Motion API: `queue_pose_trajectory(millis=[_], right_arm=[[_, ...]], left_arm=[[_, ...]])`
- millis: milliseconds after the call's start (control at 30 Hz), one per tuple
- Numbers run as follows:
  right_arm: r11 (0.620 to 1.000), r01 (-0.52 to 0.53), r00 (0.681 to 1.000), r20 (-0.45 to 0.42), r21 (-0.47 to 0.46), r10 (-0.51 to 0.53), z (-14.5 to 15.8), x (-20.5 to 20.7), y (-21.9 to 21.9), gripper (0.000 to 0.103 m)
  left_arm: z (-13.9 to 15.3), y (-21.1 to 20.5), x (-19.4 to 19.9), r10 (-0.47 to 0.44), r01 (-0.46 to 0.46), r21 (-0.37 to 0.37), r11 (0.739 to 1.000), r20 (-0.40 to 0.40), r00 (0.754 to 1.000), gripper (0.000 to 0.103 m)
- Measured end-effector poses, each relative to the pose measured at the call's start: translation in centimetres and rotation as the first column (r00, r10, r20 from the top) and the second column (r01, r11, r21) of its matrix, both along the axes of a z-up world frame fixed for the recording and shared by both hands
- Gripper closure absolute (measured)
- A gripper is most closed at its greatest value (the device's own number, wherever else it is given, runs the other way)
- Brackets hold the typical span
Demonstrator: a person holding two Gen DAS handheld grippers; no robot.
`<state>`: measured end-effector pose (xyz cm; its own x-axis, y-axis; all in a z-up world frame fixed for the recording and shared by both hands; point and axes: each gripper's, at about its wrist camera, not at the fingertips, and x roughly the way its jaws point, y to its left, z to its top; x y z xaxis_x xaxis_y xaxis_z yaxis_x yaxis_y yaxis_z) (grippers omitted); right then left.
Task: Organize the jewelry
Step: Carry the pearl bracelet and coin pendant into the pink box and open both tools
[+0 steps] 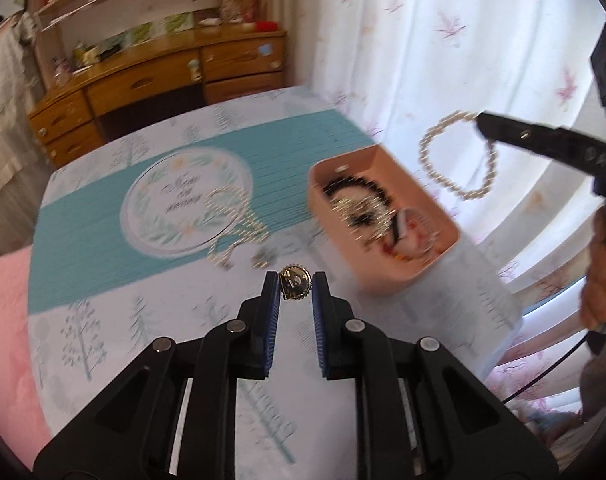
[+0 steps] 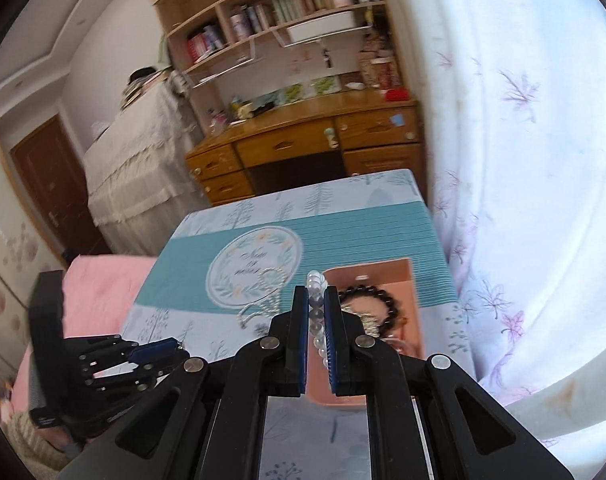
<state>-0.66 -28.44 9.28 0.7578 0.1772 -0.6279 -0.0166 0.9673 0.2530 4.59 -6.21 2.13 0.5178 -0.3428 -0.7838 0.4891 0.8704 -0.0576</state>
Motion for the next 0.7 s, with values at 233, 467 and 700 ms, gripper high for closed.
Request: queue_pose_trajectory(millis=[233, 467, 700], right_arm=[[0.998, 0.046, 0.998, -0.046, 0.038, -0.044, -1.6, 0.7, -3.7, 0.096], [0.997, 0.057, 0.995, -0.086, 0.06, -0.051, -4.2, 2.1, -4.3, 0.096], [0.995, 0.052, 0.992, -0.119, 0.082, -0.042, -6.2, 3.7, -4.2, 0.096]], left_arm=[[-0.8, -7.5, 2.1, -0.124, 0.123, -0.031, 0.992, -0.036, 0.992, 0.089], [-5.1, -12.4, 3.1, -0.186, 0.185, -0.022, 0.983, -0.112, 0.976, 0.089], [-6.6, -12.1, 3.3, -0.162, 0.157, -0.042, 0.987, -0.19, 0.968, 0.077]])
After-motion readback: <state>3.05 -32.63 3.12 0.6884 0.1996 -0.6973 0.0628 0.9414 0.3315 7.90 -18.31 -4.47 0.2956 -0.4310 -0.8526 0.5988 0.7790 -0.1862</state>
